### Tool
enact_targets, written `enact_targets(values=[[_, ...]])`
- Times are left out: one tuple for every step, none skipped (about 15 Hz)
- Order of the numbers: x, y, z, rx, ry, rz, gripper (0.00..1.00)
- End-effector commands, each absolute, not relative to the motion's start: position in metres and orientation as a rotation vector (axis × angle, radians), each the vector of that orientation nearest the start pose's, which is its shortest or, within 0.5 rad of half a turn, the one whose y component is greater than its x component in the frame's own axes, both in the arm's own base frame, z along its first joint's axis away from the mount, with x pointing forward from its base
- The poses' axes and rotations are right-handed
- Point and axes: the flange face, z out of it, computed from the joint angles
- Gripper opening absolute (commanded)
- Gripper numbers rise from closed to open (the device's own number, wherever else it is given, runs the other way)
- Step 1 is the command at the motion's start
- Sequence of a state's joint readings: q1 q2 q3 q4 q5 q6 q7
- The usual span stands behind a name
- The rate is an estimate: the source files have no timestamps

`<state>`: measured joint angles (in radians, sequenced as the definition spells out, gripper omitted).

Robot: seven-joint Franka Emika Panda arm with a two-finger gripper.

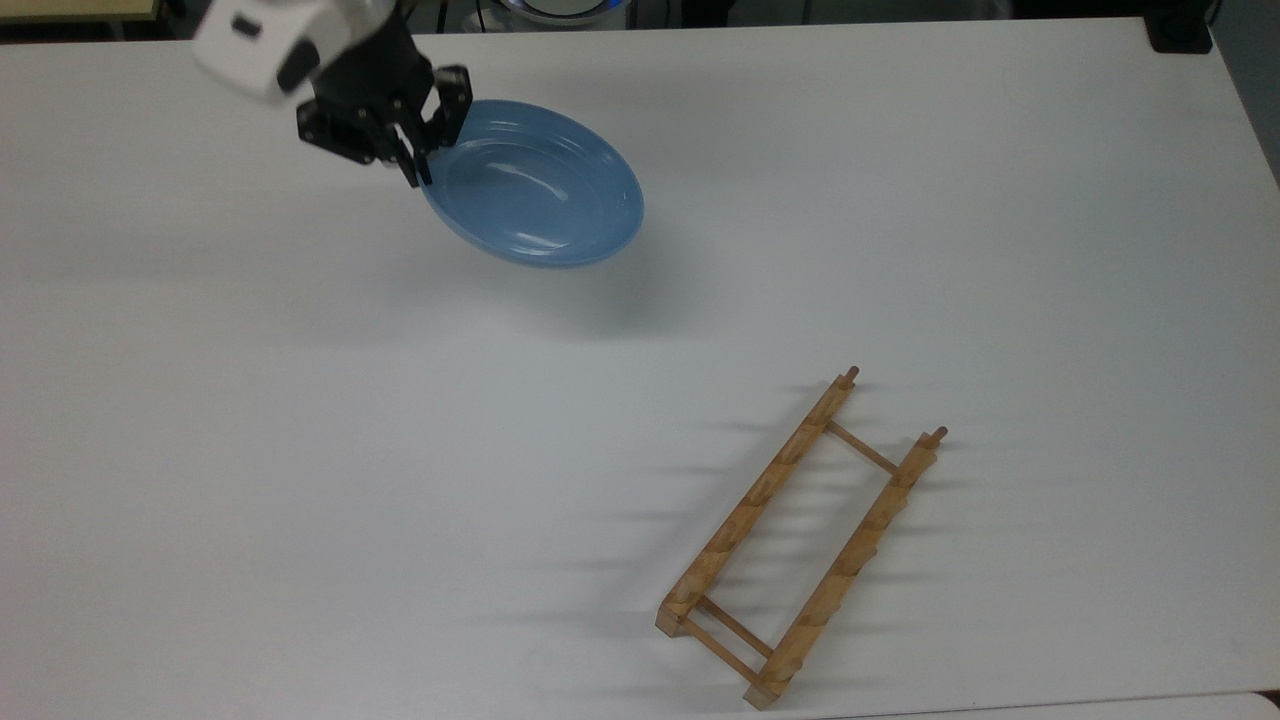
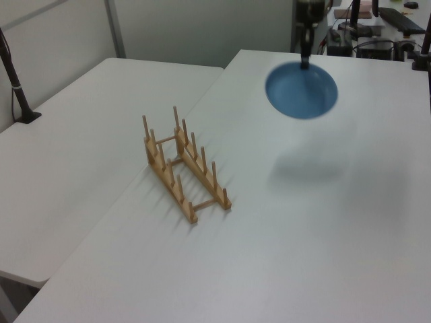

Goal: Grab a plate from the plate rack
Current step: 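Carry the blue plate away from the rack and lower it onto the table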

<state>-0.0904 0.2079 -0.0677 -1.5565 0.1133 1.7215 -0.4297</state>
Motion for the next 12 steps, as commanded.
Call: enact_targets(values=[[0.618,-0.090,0.437,-3.004,-0.429,0.125,0.00],[0.620,-0.097,0.421,-3.010,-0.412,0.121,0.00],[0.621,-0.103,0.407,-3.011,-0.397,0.130,0.00],[0.623,-0.108,0.393,-3.012,-0.384,0.145,0.00],[0.624,-0.111,0.382,-3.010,-0.387,0.166,0.00],[0.624,-0.112,0.375,-3.008,-0.400,0.185,0.00],[0.623,-0.115,0.368,-3.010,-0.401,0.207,0.00],[0.621,-0.117,0.364,-3.013,-0.406,0.220,0.00],[0.620,-0.117,0.358,-3.012,-0.408,0.238,0.00],[0.617,-0.116,0.351,-3.010,-0.411,0.265,0.00],[0.616,-0.117,0.348,-3.008,-0.408,0.272,0.20],[0.617,-0.117,0.348,-3.008,-0.408,0.272,0.48]])
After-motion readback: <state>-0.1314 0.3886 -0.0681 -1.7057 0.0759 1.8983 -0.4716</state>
